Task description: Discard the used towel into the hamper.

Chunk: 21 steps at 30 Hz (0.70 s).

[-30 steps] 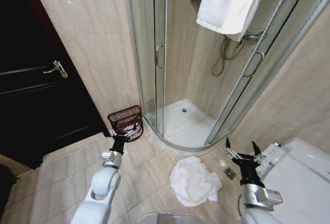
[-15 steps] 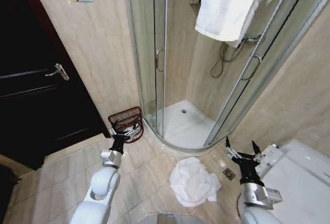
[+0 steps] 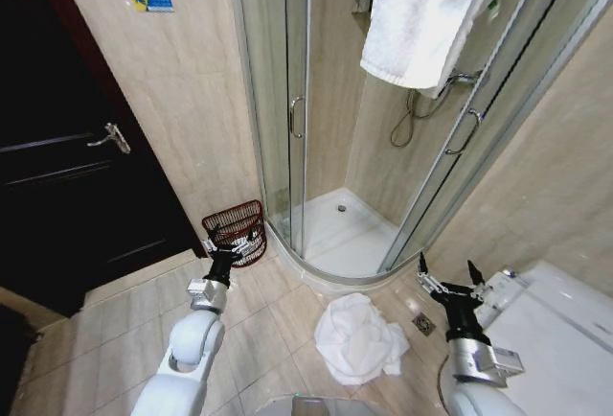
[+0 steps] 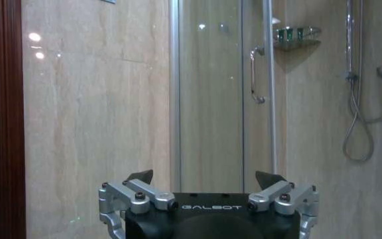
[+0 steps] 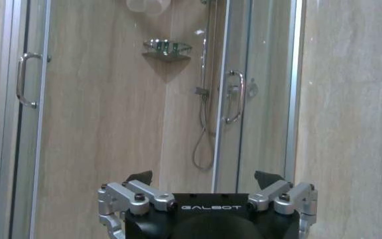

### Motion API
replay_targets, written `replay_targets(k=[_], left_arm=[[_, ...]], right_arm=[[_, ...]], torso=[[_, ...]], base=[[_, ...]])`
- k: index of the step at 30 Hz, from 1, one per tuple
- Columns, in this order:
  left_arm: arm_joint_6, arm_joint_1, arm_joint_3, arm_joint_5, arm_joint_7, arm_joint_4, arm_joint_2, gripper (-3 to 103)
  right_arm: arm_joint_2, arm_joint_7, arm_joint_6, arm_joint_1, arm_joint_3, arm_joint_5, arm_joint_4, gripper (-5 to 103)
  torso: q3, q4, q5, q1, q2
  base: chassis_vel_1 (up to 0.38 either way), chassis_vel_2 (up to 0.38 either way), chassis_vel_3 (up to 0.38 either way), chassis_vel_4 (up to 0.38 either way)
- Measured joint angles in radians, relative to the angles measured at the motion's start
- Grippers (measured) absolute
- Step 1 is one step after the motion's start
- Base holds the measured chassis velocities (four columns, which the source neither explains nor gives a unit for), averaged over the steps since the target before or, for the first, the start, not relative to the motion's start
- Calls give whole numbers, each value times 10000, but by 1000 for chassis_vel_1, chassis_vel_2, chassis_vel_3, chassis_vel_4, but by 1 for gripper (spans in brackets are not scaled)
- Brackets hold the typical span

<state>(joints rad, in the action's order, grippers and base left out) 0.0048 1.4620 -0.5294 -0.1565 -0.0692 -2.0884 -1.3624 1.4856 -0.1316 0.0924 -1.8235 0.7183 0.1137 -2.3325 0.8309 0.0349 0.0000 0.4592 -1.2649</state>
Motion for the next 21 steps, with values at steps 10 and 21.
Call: replay_targets(k=[10,21], left_arm=[[12,-6,-45,39,-42,-17,-19,100],[-14,-114,15,43,-80,14,-26,100]], right_arm=[[-4,-7,-292,79,-15,-20,-121,100],[16,-20,-599,289,-85,-84,-226,100]], torso=[[306,0,0,253,-557],[664,0,0,556,-1220]], base=[[0,0,0,0],[0,0,0,0]])
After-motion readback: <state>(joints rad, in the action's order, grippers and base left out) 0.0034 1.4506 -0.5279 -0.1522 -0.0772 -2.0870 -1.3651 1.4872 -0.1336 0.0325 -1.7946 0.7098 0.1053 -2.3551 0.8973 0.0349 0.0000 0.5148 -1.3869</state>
